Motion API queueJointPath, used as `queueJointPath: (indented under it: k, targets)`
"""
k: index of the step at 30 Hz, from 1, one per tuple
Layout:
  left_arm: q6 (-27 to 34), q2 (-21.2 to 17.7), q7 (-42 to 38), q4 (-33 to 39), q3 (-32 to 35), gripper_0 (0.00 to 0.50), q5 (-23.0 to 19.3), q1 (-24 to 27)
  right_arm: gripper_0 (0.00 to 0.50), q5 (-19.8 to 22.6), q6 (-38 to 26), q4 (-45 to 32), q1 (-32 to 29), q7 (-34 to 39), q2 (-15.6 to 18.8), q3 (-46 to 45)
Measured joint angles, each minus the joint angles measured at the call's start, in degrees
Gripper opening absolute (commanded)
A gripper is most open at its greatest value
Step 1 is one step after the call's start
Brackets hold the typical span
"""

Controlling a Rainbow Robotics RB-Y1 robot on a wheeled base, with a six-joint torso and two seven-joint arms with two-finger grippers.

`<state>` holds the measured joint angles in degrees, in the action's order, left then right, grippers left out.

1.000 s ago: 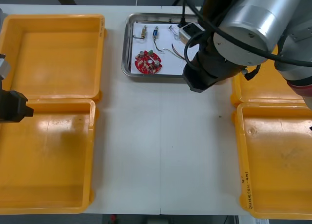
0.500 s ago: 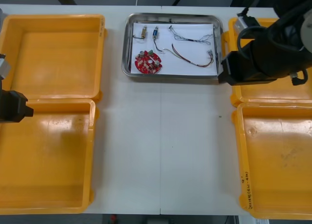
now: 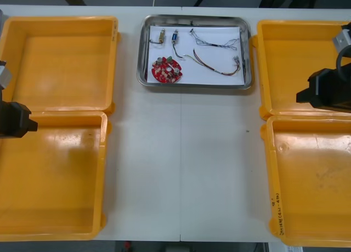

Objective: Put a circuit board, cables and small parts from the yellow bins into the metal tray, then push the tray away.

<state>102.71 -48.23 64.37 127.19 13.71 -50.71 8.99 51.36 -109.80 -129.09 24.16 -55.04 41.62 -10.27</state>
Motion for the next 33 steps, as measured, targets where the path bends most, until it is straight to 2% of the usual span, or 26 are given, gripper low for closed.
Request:
queueJointPath:
  k: [6, 12, 16, 21, 33]
  targets:
    - [0.0, 0.0, 0.0, 0.0, 0.0, 0.5, 0.0, 0.0, 0.5, -1.25, 0.0, -0.15, -7.01, -12.13, 0.0, -7.67]
    - [0.0, 0.0, 0.0, 0.01, 0.0, 0.5, 0.0, 0.0, 0.5, -4.09, -0.01, -0.16, -11.27, -12.3, 0.0, -10.11]
    - [0.0, 0.0, 0.0, 0.01, 0.0, 0.5, 0.0, -0.01, 0.5, -4.17, -0.01, 0.39, -13.17, -12.31, -0.08, -11.23]
    - [0.0, 0.0, 0.0, 0.01, 0.0, 0.5, 0.0, -0.01, 0.5, -4.37, -0.01, 2.05, -14.46, -12.43, -0.93, -12.95]
    - [0.0, 0.0, 0.0, 0.01, 0.0, 0.5, 0.0, -0.01, 0.5, -7.76, -0.01, 2.28, -17.0, -13.43, -1.28, -13.28]
